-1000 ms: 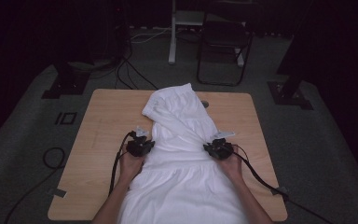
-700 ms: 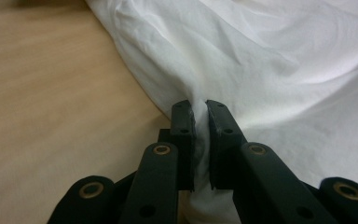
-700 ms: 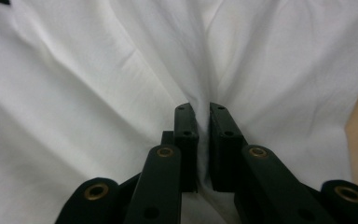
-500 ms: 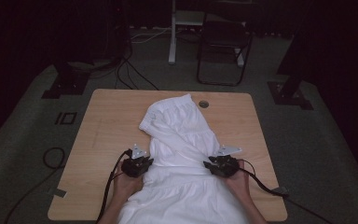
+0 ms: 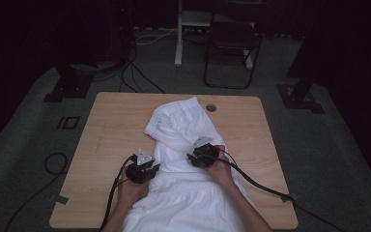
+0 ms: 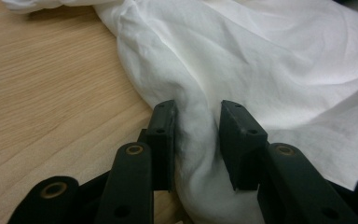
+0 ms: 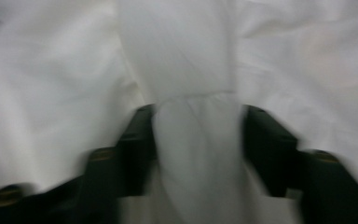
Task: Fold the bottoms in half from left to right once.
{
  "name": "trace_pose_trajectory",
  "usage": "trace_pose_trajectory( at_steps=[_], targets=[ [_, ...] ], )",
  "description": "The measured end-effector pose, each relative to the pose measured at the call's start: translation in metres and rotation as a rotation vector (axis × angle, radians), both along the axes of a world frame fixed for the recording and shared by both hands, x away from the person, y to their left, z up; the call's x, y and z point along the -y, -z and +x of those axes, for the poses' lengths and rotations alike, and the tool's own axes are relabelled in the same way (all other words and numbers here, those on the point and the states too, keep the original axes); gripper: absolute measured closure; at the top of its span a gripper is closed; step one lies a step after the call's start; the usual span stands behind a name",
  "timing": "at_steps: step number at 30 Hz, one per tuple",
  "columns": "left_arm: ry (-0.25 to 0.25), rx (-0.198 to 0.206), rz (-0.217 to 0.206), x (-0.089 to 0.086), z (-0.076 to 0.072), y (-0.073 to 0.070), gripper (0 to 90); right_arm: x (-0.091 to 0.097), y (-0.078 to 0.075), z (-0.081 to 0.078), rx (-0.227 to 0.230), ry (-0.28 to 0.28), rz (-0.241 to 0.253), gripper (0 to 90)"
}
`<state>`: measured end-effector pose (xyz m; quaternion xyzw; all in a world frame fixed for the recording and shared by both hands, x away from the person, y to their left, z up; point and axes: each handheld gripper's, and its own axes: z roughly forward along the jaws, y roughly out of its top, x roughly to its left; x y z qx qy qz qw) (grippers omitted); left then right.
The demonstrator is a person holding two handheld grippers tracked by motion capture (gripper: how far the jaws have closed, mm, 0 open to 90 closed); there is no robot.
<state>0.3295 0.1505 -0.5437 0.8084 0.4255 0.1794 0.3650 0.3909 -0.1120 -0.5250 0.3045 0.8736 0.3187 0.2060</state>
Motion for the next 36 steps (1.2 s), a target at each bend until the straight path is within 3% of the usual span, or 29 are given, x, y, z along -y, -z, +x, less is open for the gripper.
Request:
trace_pose_trajectory(
  at_steps=[1, 2, 3, 4, 5, 6, 7, 8, 9, 10, 13, 14, 16, 18, 21, 22, 23, 24, 25, 26, 27, 28, 29, 30, 31, 32, 33, 34, 36],
  targets=[
    [0.000, 0.000, 0.000, 0.000, 0.000, 0.000, 66.5, 0.000, 0.000, 0.000, 0.000, 0.000, 0.000, 50.6],
    [0.001, 0.001, 0.002, 0.000, 0.000, 0.000, 66.5, 0.003, 0.000, 0.004, 0.016, 0.041, -0.006, 54.6],
    [0.000, 0.002, 0.004, 0.000, 0.000, 0.000, 66.5, 0.010, -0.003, 0.008, 0.031, 0.081, 0.013, 67.3],
    [0.002, 0.006, 0.010, 0.000, -0.001, 0.000, 66.4, 0.029, -0.012, 0.015, 0.052, 0.156, 0.072, 86.7],
    [0.002, 0.006, 0.010, 0.000, -0.001, 0.000, 66.5, 0.029, -0.012, 0.015, 0.052, 0.156, 0.072, 86.7],
    [0.002, 0.006, 0.011, 0.001, -0.001, 0.000, 66.5, 0.054, -0.022, 0.021, 0.051, 0.224, 0.189, 88.0],
    [0.000, 0.003, 0.012, 0.001, -0.001, 0.000, 66.5, 0.054, -0.022, 0.021, 0.051, 0.224, 0.189, 88.0],
    [-0.002, 0.004, 0.016, 0.001, -0.001, -0.001, 66.6, 0.077, -0.030, 0.025, 0.071, 0.304, 0.255, 87.6],
    [-0.002, 0.004, 0.016, 0.001, -0.001, -0.001, 66.6, 0.077, -0.030, 0.025, 0.071, 0.304, 0.255, 87.6],
    [-0.001, 0.004, 0.011, 0.002, -0.001, 0.000, 66.6, 0.095, -0.030, 0.031, 0.052, 0.340, 0.294, 87.5],
    [0.000, 0.000, 0.013, 0.003, -0.001, -0.001, 66.5, 0.104, -0.022, 0.039, 0.032, 0.381, 0.276, 87.2],
    [0.000, -0.012, 0.005, 0.002, 0.000, -0.001, 66.0, 0.109, -0.009, 0.047, -0.023, 0.398, 0.270, 86.4],
    [-0.002, -0.018, 0.003, 0.001, 0.002, -0.001, 64.0, 0.110, -0.002, 0.049, -0.045, 0.393, 0.256, 86.3],
    [0.002, -0.025, 0.013, -0.001, 0.008, -0.006, 52.3, 0.109, 0.010, 0.050, -0.073, 0.377, 0.210, 85.6],
    [-0.004, 0.001, -0.005, -0.001, 0.014, -0.014, 47.6, 0.110, 0.010, 0.048, -0.073, 0.386, 0.215, 83.7],
    [-0.006, 0.017, -0.014, 0.000, 0.018, -0.019, 46.0, 0.112, 0.004, 0.046, -0.052, 0.393, 0.249, 75.8],
    [-0.008, 0.034, -0.017, 0.001, 0.023, -0.024, 46.0, 0.112, 0.004, 0.046, -0.052, 0.393, 0.249, 75.8],
    [-0.014, 0.042, -0.017, 0.003, 0.030, -0.028, 42.2, 0.112, -0.005, 0.046, -0.029, 0.379, 0.284, 63.7],
    [-0.018, 0.038, -0.016, 0.006, 0.038, -0.030, 42.2, 0.112, -0.005, 0.046, -0.029, 0.379, 0.284, 63.7],
    [-0.022, 0.023, -0.011, 0.013, 0.054, -0.031, 41.0, 0.108, -0.013, 0.047, -0.022, 0.330, 0.323, 54.9],
    [-0.022, 0.023, -0.011, 0.013, 0.054, -0.031, 41.0, 0.108, -0.013, 0.047, -0.022, 0.330, 0.323, 54.9],
    [-0.034, 0.004, 0.009, 0.020, 0.070, -0.026, 40.7, 0.099, -0.014, 0.050, -0.030, 0.289, 0.307, 51.0],
    [-0.034, 0.004, 0.009, 0.020, 0.070, -0.026, 40.4, 0.099, -0.014, 0.050, -0.030, 0.289, 0.307, 51.0],
    [-0.056, -0.014, 0.026, 0.025, 0.083, -0.017, 39.6, 0.091, -0.007, 0.055, -0.051, 0.274, 0.262, 50.7],
    [-0.056, -0.014, 0.026, 0.025, 0.083, -0.017, 38.9, 0.091, -0.007, 0.055, -0.051, 0.274, 0.262, 50.7],
    [-0.076, -0.036, 0.018, 0.027, 0.089, -0.007, 38.9, 0.086, 0.004, 0.060, -0.083, 0.288, 0.214, 52.0],
    [-0.076, -0.036, 0.018, 0.027, 0.089, -0.007, 39.6, 0.086, 0.004, 0.060, -0.083, 0.288, 0.214, 52.0],
    [-0.071, -0.045, 0.001, 0.027, 0.090, -0.003, 42.0, 0.085, 0.015, 0.062, -0.118, 0.293, 0.206, 54.0],
    [-0.049, -0.027, -0.030, 0.024, 0.086, 0.000, 47.4, 0.085, 0.018, 0.060, -0.097, 0.291, 0.207, 56.0]
  ],
)
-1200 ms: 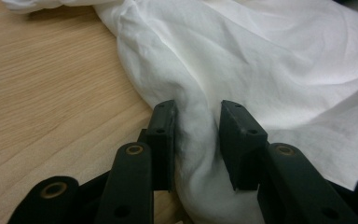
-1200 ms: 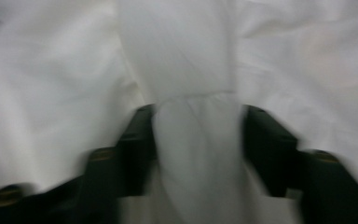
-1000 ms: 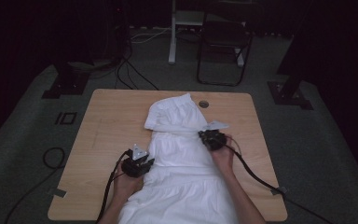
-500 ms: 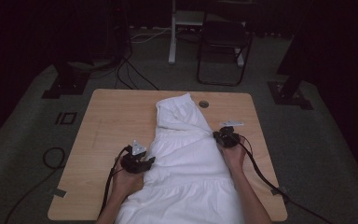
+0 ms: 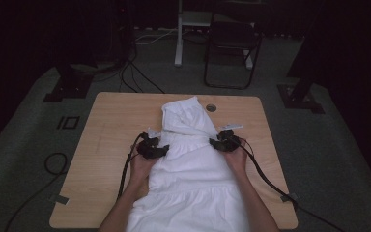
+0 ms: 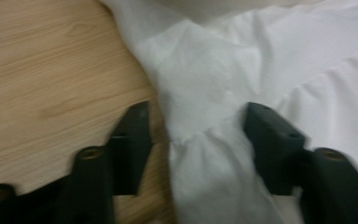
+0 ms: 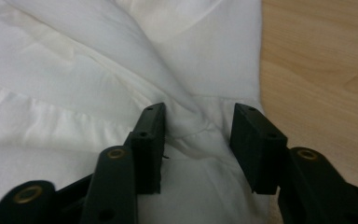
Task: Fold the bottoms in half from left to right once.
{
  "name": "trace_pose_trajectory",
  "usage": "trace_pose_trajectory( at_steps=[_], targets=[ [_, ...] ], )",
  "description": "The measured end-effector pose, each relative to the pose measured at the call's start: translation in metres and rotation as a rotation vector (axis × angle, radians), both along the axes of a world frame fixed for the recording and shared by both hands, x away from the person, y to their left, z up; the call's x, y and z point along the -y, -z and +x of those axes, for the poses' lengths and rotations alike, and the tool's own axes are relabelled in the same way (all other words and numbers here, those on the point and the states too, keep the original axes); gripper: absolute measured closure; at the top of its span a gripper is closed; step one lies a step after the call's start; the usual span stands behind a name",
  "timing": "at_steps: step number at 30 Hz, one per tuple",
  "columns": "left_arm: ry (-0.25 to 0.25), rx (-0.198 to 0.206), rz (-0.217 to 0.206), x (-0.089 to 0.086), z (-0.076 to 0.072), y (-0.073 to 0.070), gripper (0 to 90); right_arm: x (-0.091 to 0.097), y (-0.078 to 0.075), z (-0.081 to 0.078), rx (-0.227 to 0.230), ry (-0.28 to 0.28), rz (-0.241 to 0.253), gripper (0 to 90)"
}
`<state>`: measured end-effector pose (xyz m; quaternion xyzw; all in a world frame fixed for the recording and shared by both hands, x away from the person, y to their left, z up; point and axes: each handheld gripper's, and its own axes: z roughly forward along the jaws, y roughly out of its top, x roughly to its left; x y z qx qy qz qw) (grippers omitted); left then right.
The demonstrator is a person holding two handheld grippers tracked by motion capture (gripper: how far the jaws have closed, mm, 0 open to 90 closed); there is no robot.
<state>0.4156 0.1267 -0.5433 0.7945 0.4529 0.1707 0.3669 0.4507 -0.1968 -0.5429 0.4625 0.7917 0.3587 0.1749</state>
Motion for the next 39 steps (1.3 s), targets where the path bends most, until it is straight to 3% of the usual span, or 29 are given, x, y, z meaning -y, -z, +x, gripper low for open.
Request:
trace_pose_trajectory(
  at_steps=[3, 4, 6, 8, 9, 10, 11, 14, 17, 20, 21, 23, 25, 29, 34, 36, 37, 39],
  targets=[
    [0.026, 0.000, -0.007, -0.002, -0.010, 0.000, 66.9, 0.002, 0.000, -0.007, 0.006, 0.000, -0.009, 69.0],
    [0.028, 0.004, -0.006, -0.002, -0.013, 0.000, 69.8, 0.002, -0.001, -0.012, 0.003, -0.004, -0.021, 72.0],
    [0.032, 0.008, -0.010, -0.004, -0.028, 0.001, 70.8, 0.002, 0.000, -0.025, 0.004, -0.014, -0.015, 74.8],
    [0.032, 0.008, -0.010, -0.004, -0.028, 0.001, 70.9, 0.003, 0.000, -0.032, 0.003, -0.017, -0.004, 74.8],
    [0.029, 0.010, -0.016, -0.005, -0.046, 0.002, 70.9, 0.003, 0.000, -0.032, 0.003, -0.017, -0.004, 75.0],
    [0.033, 0.012, -0.010, -0.005, -0.056, 0.002, 71.1, 0.005, 0.002, -0.048, 0.013, -0.028, 0.018, 75.0],
    [0.044, 0.017, 0.004, -0.006, -0.065, 0.001, 71.1, 0.005, 0.003, -0.056, 0.014, -0.035, 0.023, 75.0],
    [0.046, 0.014, -0.005, -0.010, -0.089, 0.002, 70.7, 0.003, 0.002, -0.078, 0.009, -0.063, 0.014, 74.9],
    [0.050, 0.010, -0.007, -0.012, -0.101, 0.002, 70.4, 0.001, 0.000, -0.098, -0.014, -0.091, 0.005, 74.8],
    [0.057, 0.015, 0.001, -0.012, -0.101, 0.002, 70.0, 0.001, -0.005, -0.107, -0.060, -0.124, -0.009, 69.5],
    [0.059, 0.012, -0.004, -0.012, -0.100, 0.002, 69.7, 0.002, -0.006, -0.107, -0.057, -0.117, -0.017, 66.7],
    [0.061, 0.013, -0.002, -0.011, -0.100, 0.002, 69.5, 0.000, -0.013, -0.107, -0.009, -0.089, -0.055, 57.5],
    [0.062, 0.014, 0.000, -0.011, -0.100, 0.002, 69.3, -0.005, -0.022, -0.104, 0.031, -0.099, -0.039, 51.8],
    [0.066, 0.017, 0.000, -0.012, -0.099, 0.002, 68.6, -0.029, -0.042, -0.090, 0.101, -0.203, 0.002, 42.2],
    [0.066, 0.017, 0.002, -0.012, -0.099, 0.002, 67.4, -0.065, -0.042, -0.066, 0.092, -0.322, -0.042, 35.2],
    [0.067, 0.017, 0.004, -0.012, -0.099, 0.002, 66.8, -0.074, -0.036, -0.058, 0.059, -0.372, -0.066, 40.8],
    [0.066, 0.018, 0.004, -0.012, -0.098, 0.002, 66.1, -0.076, -0.032, -0.054, 0.034, -0.383, -0.076, 48.9],
    [0.066, 0.019, 0.007, -0.013, -0.098, 0.002, 64.9, -0.072, -0.029, -0.048, 0.032, -0.363, -0.112, 77.5]
  ],
)
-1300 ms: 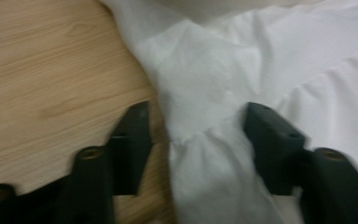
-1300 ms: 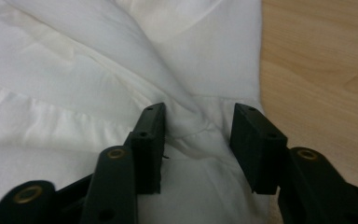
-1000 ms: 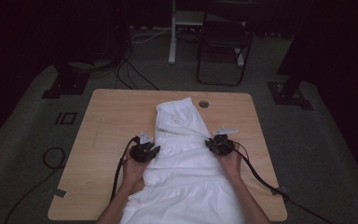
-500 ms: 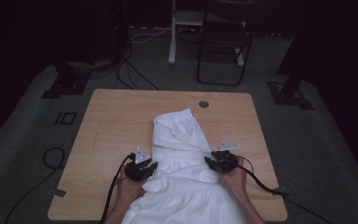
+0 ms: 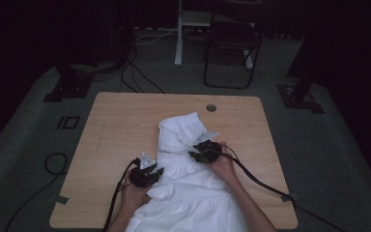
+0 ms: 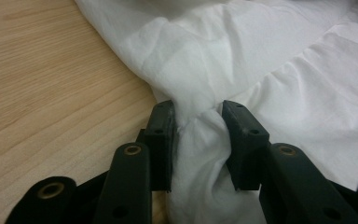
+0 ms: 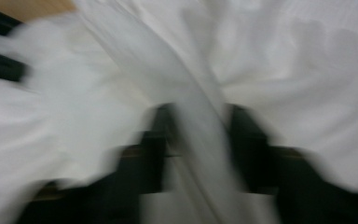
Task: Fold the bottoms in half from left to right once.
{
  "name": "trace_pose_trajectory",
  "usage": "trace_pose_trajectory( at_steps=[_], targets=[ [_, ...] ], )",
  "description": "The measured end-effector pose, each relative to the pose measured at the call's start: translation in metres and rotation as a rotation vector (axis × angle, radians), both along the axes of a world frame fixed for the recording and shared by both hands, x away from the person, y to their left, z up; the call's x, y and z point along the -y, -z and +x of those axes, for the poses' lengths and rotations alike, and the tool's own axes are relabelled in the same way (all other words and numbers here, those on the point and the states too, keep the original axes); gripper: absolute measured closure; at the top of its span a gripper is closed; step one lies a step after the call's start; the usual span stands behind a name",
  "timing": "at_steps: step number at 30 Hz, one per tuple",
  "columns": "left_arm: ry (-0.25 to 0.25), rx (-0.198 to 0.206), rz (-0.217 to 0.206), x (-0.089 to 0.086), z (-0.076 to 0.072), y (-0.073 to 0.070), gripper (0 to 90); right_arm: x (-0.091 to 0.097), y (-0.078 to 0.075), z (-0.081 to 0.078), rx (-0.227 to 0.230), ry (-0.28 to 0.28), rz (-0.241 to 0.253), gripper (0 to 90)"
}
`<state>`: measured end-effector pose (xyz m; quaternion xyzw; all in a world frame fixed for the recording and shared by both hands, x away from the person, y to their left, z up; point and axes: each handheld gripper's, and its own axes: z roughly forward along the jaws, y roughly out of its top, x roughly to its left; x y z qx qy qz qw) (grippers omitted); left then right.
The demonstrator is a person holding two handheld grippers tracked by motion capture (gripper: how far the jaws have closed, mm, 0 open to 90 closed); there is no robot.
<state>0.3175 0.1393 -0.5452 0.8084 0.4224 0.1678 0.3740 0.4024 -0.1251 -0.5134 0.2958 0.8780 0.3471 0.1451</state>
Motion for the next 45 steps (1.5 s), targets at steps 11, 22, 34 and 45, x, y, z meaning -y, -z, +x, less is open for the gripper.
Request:
trace_pose_trajectory(
  at_steps=[11, 22, 34, 45],
  targets=[
    [0.018, -0.015, -0.011, 0.004, 0.003, -0.001, 54.4, 0.060, 0.021, 0.041, -0.070, 0.395, 0.076, 82.2],
    [-0.010, 0.043, -0.001, 0.019, 0.065, -0.032, 42.9, 0.062, 0.026, 0.039, -0.051, 0.393, 0.077, 67.9],
    [-0.055, 0.009, 0.019, 0.030, 0.077, 0.000, 50.2, 0.062, 0.031, 0.011, -0.011, 0.359, 0.107, 73.0],
    [-0.025, 0.010, 0.027, 0.023, 0.011, 0.000, 50.5, 0.055, 0.025, -0.056, -0.087, 0.251, 0.070, 65.0]
  ],
)
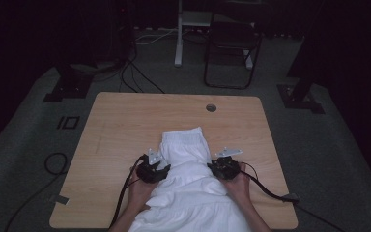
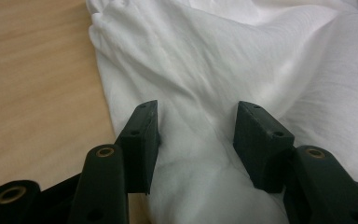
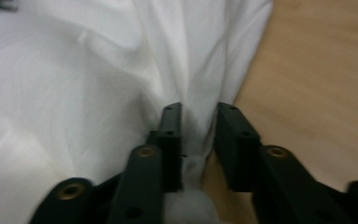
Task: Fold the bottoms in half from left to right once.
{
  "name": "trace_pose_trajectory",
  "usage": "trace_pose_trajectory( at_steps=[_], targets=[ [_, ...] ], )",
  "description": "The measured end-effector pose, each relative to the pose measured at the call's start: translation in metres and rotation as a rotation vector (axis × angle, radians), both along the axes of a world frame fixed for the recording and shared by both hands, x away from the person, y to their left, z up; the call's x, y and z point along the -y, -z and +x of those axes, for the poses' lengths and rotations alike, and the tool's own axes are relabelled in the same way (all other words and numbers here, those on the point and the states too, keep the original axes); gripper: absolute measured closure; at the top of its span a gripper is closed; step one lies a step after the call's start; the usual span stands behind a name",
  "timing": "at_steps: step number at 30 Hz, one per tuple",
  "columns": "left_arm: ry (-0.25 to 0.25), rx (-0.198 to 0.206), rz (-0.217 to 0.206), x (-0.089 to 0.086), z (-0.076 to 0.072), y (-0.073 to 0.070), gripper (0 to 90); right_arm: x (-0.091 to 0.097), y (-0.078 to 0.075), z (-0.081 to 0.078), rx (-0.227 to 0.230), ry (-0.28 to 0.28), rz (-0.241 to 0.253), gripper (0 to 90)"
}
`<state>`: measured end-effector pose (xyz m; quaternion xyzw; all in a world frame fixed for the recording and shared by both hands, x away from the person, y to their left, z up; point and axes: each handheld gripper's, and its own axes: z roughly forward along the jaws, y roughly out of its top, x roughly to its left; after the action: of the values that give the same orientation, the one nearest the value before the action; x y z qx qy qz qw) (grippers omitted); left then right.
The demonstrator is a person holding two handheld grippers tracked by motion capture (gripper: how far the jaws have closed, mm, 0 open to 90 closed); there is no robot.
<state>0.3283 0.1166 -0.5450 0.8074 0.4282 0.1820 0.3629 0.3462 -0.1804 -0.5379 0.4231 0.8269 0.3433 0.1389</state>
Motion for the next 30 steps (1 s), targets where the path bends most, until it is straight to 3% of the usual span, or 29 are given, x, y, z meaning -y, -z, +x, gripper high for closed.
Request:
trace_pose_trajectory(
  at_steps=[1, 2, 7, 12, 14, 16, 18, 20, 22, 23, 25, 27, 28, 30],
  targets=[
    [0.003, -0.003, 0.002, 0.000, 0.000, 0.000, 50.4, 0.000, -0.003, -0.001, -0.015, 0.003, -0.026, 60.3],
    [0.004, -0.007, 0.001, 0.000, 0.001, -0.001, 50.2, 0.001, -0.005, 0.000, 0.006, -0.001, -0.040, 58.1],
    [0.001, -0.007, 0.003, 0.000, 0.002, -0.001, 48.7, 0.003, -0.026, 0.017, 0.115, 0.018, 0.039, 45.4],
    [-0.009, 0.010, -0.001, -0.001, 0.003, -0.004, 46.2, -0.013, -0.029, 0.040, 0.114, -0.037, 0.082, 45.5],
    [-0.004, 0.020, -0.007, -0.002, 0.002, -0.006, 46.2, -0.021, -0.024, 0.048, 0.099, -0.057, 0.045, 50.0],
    [-0.002, 0.022, -0.005, -0.001, 0.001, -0.006, 46.0, -0.027, -0.019, 0.055, 0.076, -0.108, 0.016, 72.9],
    [0.001, 0.023, 0.003, 0.000, 0.000, -0.005, 46.0, -0.029, -0.019, 0.058, 0.104, -0.077, -0.050, 88.6],
    [0.002, 0.016, 0.008, 0.000, 0.000, -0.004, 46.0, -0.024, -0.027, 0.061, 0.156, -0.011, -0.003, 89.0],
    [0.002, 0.008, 0.006, 0.000, 0.001, -0.003, 46.0, -0.021, -0.030, 0.065, 0.159, 0.039, 0.014, 88.5],
    [0.002, 0.006, 0.008, 0.001, 0.002, -0.003, 46.0, -0.019, -0.028, 0.069, 0.139, 0.049, 0.015, 85.1],
    [0.002, 0.005, 0.009, 0.001, 0.002, -0.002, 46.0, -0.018, -0.024, 0.075, 0.119, 0.077, 0.020, 64.8],
    [0.003, 0.002, 0.010, 0.001, 0.002, -0.001, 45.9, -0.016, -0.022, 0.079, 0.095, 0.049, 0.089, 49.5],
    [0.004, 0.000, 0.006, 0.001, 0.003, -0.001, 46.0, -0.016, -0.022, 0.080, 0.106, 0.037, 0.111, 42.8],
    [0.002, -0.002, 0.000, 0.002, 0.003, 0.000, 45.9, -0.017, -0.019, 0.085, 0.095, 0.005, 0.124, 33.4]
  ],
)
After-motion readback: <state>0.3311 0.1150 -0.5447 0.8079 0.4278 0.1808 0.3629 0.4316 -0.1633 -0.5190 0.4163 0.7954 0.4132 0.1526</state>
